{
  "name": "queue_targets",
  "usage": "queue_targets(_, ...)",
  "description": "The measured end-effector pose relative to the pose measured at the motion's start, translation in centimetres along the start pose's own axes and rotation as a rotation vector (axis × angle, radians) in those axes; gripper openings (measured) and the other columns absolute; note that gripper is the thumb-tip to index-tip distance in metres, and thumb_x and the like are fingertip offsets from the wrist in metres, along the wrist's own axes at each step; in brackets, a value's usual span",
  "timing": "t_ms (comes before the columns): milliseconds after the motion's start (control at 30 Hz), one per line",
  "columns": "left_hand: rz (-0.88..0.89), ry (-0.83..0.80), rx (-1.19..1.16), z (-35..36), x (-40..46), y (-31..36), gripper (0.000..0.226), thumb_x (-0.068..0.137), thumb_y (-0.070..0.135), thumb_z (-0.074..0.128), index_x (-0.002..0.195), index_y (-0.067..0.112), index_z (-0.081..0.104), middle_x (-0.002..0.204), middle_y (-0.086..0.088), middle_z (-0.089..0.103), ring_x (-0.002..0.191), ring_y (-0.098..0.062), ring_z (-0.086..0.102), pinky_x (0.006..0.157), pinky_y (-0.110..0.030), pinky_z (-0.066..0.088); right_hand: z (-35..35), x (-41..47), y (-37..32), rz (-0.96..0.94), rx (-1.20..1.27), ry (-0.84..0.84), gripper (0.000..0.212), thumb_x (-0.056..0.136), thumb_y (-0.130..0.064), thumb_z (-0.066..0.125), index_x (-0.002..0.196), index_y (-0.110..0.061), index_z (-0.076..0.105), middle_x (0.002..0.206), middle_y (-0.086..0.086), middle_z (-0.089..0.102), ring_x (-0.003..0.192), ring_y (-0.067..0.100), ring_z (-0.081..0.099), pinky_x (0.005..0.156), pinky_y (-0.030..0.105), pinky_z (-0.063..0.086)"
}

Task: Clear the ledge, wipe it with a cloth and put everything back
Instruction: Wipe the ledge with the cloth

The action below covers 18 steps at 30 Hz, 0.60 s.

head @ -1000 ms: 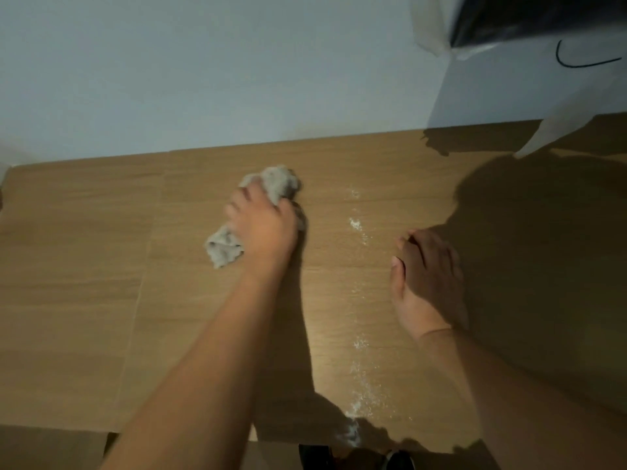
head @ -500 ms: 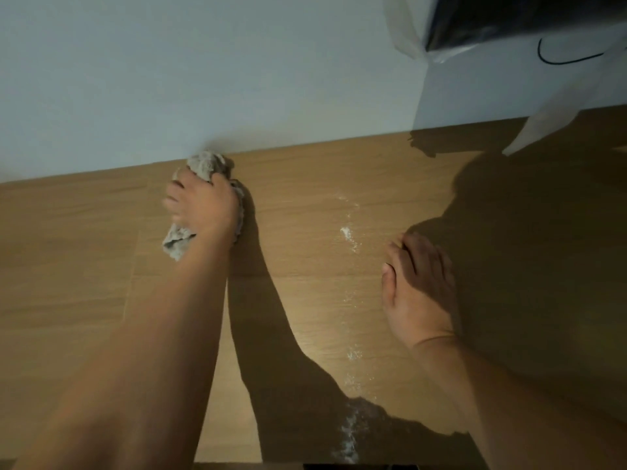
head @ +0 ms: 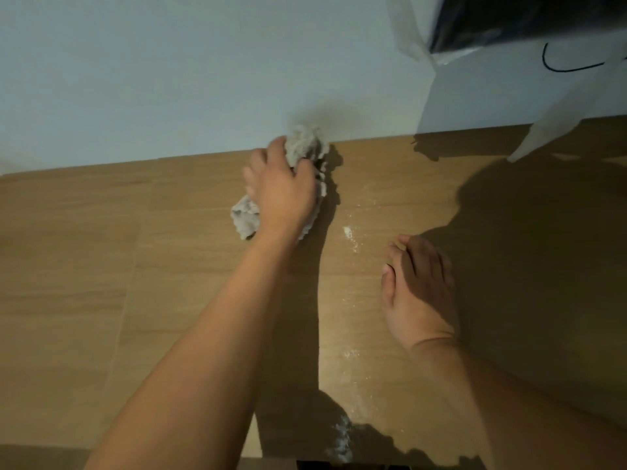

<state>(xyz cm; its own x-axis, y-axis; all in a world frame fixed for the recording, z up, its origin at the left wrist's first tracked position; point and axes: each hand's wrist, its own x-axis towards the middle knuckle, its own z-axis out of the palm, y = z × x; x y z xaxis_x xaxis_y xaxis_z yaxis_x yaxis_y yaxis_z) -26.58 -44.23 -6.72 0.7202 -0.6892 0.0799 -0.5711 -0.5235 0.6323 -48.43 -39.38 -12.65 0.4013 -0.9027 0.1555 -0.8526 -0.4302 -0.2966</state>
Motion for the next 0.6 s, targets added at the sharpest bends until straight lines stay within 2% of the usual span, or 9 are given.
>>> queue_targets(100,-0.145,0.041,0.147,-2.8,-0.4,-4.7,0.053,0.097,0.029,0.048,0.147,0.013,0.043,0.141,-0.017,0.042,0.129,-0.036,0.037,0.108,-0.04,0.025,0.2,0.0,0.1,-0.016,0.026,0.013,0.036,0.094,-0.022,0.044,0.121,-0.007,0.062,0.131,0.012,0.052,0.129,0.029,0.044,0.111,0.044,0.028)
queue_targets(200,-0.139,-0.03,0.222,-2.3,-1.7,-7.0,0.059,0.096,0.034,0.045,0.152,0.016,0.039,0.146,-0.015,0.041,0.126,-0.038,0.038,0.107,-0.041,0.026,0.5,-0.2,0.3,-0.028,0.033,0.025,0.035,0.093,-0.023,0.045,0.12,-0.008,0.062,0.132,0.012,0.052,0.131,0.029,0.042,0.112,0.043,0.024)
queue_targets(267,-0.113,-0.049,0.212,-0.2,-2.6,-5.4,0.062,0.094,0.037,0.042,0.152,0.017,0.04,0.145,-0.014,0.043,0.125,-0.037,0.04,0.103,-0.037,0.027,0.6,-0.1,0.2,-0.025,0.042,0.032,0.036,0.093,-0.022,0.045,0.121,-0.007,0.062,0.132,0.012,0.052,0.131,0.029,0.042,0.113,0.044,0.025)
queue_targets(367,0.032,-0.18,0.153,3.4,-5.3,-0.5,0.063,0.089,0.039,0.038,0.149,0.019,0.045,0.144,-0.011,0.046,0.122,-0.033,0.041,0.097,-0.035,0.029,0.5,-0.2,0.1,-0.01,0.017,0.042,0.037,0.092,-0.022,0.044,0.12,-0.008,0.063,0.132,0.012,0.054,0.129,0.028,0.042,0.111,0.043,0.026)
queue_targets(433,0.073,-0.287,0.056,4.7,-6.6,2.3,0.065,0.086,0.041,0.036,0.148,0.021,0.046,0.142,-0.009,0.046,0.122,-0.032,0.039,0.101,-0.039,0.031,0.5,-0.2,0.1,-0.009,-0.007,0.075,0.036,0.09,-0.021,0.046,0.118,-0.007,0.064,0.13,0.014,0.056,0.128,0.028,0.043,0.109,0.045,0.029)
queue_targets(500,0.021,-0.337,-0.072,4.8,-6.3,2.8,0.057,0.094,0.038,0.04,0.148,0.021,0.045,0.14,-0.007,0.044,0.126,-0.029,0.036,0.108,-0.04,0.028,0.5,-0.3,0.0,-0.023,-0.018,0.076,0.037,0.09,-0.021,0.045,0.119,-0.006,0.063,0.131,0.016,0.056,0.128,0.03,0.043,0.109,0.046,0.03)
queue_targets(600,-0.076,-0.18,-0.116,1.9,-4.5,0.8,0.059,0.091,0.039,0.038,0.141,0.011,0.052,0.135,-0.016,0.048,0.128,-0.031,0.038,0.104,-0.031,0.023,0.3,0.0,0.0,-0.025,-0.002,0.059,0.038,0.092,-0.021,0.043,0.12,-0.005,0.063,0.13,0.017,0.056,0.128,0.03,0.041,0.109,0.048,0.031)
